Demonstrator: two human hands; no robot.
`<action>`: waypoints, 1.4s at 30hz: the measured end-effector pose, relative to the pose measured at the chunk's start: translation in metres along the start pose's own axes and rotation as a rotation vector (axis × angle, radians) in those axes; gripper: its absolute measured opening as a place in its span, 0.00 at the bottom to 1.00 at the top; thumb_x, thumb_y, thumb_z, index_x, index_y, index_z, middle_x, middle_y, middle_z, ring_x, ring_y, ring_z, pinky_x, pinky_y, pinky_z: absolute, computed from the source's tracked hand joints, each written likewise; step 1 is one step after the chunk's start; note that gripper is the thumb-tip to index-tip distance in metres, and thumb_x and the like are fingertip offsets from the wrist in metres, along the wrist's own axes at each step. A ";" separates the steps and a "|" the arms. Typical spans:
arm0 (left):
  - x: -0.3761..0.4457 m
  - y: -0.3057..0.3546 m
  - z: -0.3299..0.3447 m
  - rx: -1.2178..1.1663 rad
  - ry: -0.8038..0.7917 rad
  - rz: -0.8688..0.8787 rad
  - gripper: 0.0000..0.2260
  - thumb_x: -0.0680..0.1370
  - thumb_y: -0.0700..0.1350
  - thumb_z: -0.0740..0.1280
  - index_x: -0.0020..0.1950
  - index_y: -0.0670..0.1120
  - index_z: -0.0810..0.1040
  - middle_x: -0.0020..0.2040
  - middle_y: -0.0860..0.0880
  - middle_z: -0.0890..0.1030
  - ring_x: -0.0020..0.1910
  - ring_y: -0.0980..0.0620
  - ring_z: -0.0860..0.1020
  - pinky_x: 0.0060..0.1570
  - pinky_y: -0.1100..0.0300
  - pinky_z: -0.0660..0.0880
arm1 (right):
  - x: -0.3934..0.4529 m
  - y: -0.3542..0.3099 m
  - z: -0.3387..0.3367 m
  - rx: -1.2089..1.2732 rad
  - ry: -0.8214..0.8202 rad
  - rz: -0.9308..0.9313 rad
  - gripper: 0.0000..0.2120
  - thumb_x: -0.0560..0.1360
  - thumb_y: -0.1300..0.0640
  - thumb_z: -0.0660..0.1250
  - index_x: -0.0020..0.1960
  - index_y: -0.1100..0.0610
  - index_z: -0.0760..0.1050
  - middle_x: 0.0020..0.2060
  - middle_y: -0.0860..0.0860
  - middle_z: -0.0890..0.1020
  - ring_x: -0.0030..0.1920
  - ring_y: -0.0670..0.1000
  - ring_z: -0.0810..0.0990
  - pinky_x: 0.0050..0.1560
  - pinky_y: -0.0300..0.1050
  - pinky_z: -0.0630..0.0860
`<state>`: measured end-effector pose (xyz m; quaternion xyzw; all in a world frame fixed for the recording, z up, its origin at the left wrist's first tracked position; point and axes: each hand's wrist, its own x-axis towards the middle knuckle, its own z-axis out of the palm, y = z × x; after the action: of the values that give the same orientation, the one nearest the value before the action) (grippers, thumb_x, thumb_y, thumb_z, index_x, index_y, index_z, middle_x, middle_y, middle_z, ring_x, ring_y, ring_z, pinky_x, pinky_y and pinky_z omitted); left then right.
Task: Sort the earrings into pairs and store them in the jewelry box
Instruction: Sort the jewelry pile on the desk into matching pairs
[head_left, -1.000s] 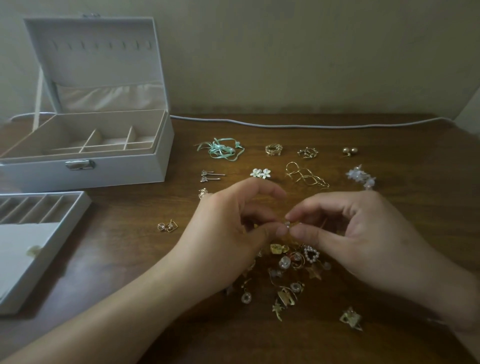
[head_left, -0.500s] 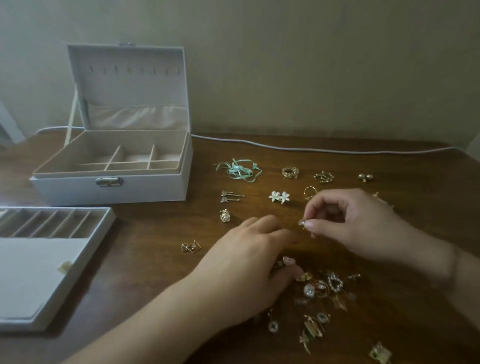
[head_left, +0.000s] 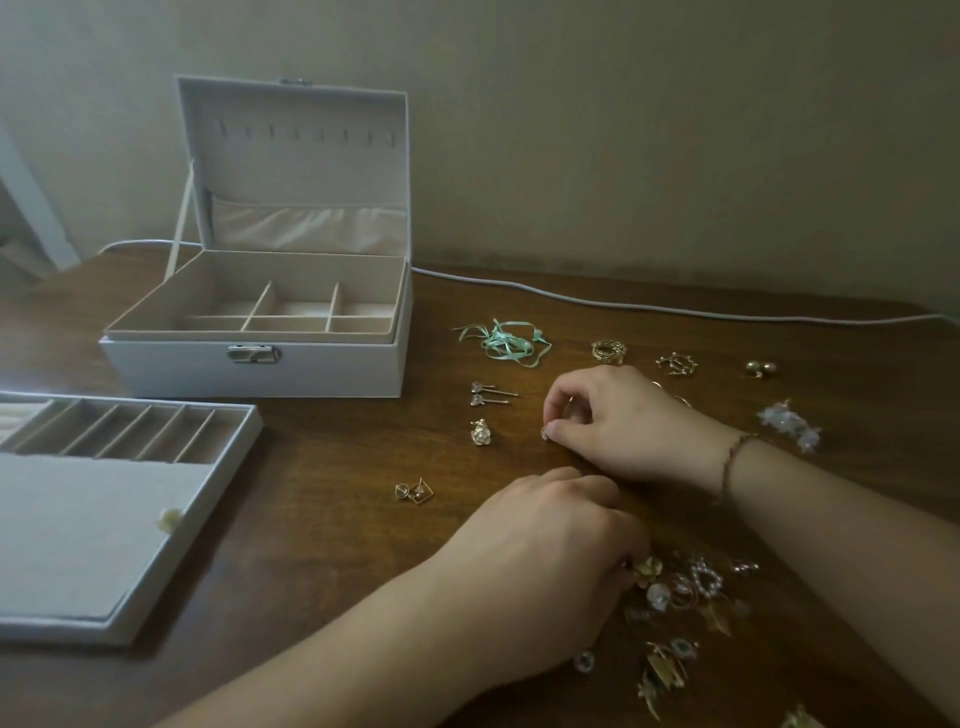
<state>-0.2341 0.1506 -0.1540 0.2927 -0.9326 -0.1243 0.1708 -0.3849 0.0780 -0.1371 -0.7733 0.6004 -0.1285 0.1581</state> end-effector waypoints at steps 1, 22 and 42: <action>0.000 0.000 -0.001 -0.001 -0.010 0.006 0.09 0.79 0.49 0.64 0.57 0.51 0.81 0.51 0.52 0.77 0.52 0.50 0.74 0.52 0.50 0.76 | 0.000 0.000 0.000 0.001 -0.010 0.000 0.02 0.75 0.51 0.68 0.47 0.47 0.79 0.37 0.46 0.81 0.38 0.45 0.78 0.39 0.39 0.76; -0.002 -0.028 -0.029 -0.191 -0.086 -0.241 0.08 0.75 0.50 0.72 0.54 0.59 0.82 0.47 0.62 0.79 0.47 0.62 0.77 0.43 0.70 0.74 | -0.118 0.019 -0.033 0.005 -0.108 -0.192 0.06 0.72 0.42 0.64 0.48 0.35 0.76 0.49 0.30 0.75 0.47 0.37 0.77 0.42 0.33 0.73; -0.001 -0.019 -0.013 -0.165 -0.093 -0.044 0.08 0.73 0.55 0.73 0.51 0.57 0.83 0.45 0.61 0.79 0.52 0.60 0.77 0.49 0.68 0.73 | -0.121 0.022 -0.025 -0.214 -0.168 -0.332 0.15 0.70 0.33 0.62 0.54 0.35 0.71 0.45 0.33 0.73 0.51 0.35 0.70 0.49 0.37 0.72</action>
<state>-0.2189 0.1343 -0.1488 0.2920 -0.9194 -0.2181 0.1480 -0.4440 0.1882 -0.1243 -0.8820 0.4597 -0.0230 0.1012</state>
